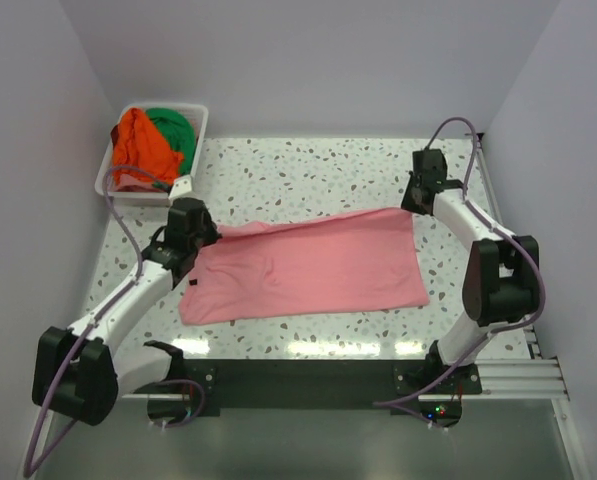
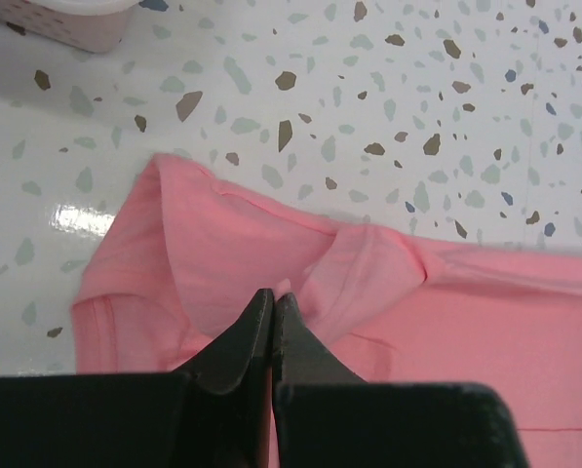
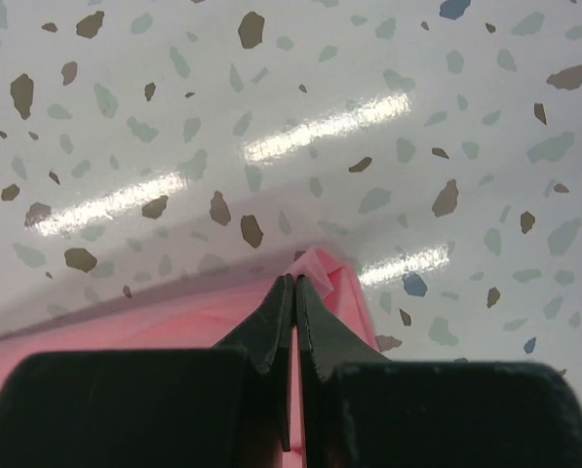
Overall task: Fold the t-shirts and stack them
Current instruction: Fold the tshirt
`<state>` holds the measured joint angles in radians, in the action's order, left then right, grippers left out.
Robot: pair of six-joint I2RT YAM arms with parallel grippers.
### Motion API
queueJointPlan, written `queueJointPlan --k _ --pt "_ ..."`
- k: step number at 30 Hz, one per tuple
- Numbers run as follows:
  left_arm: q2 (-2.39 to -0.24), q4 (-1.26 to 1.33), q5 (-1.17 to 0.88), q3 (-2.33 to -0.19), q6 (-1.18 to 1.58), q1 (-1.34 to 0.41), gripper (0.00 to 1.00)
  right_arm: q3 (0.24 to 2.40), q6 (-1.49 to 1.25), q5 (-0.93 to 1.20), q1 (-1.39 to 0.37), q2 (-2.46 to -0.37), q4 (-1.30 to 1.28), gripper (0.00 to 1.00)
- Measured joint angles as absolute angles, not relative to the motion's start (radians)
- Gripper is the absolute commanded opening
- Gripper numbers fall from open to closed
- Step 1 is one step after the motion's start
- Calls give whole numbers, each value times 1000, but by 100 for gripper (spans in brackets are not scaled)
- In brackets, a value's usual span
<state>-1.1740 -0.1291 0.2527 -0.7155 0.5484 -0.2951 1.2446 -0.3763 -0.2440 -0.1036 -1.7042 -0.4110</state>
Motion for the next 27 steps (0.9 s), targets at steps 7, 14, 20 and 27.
queueJointPlan --k 7,14,20,27 --pt "-959 -205 277 -595 648 -299 0 1171 -377 -244 -104 -1626 -430 0" --pt "-867 -265 279 -519 700 -303 0 1125 -378 -243 -104 -1586 -440 0" --pt "-852 -331 293 -506 773 -303 0 1086 -381 -243 -104 -1547 -450 0" --pt "-762 -392 315 -492 829 -303 0 1060 -381 -244 -104 -1519 -460 0"
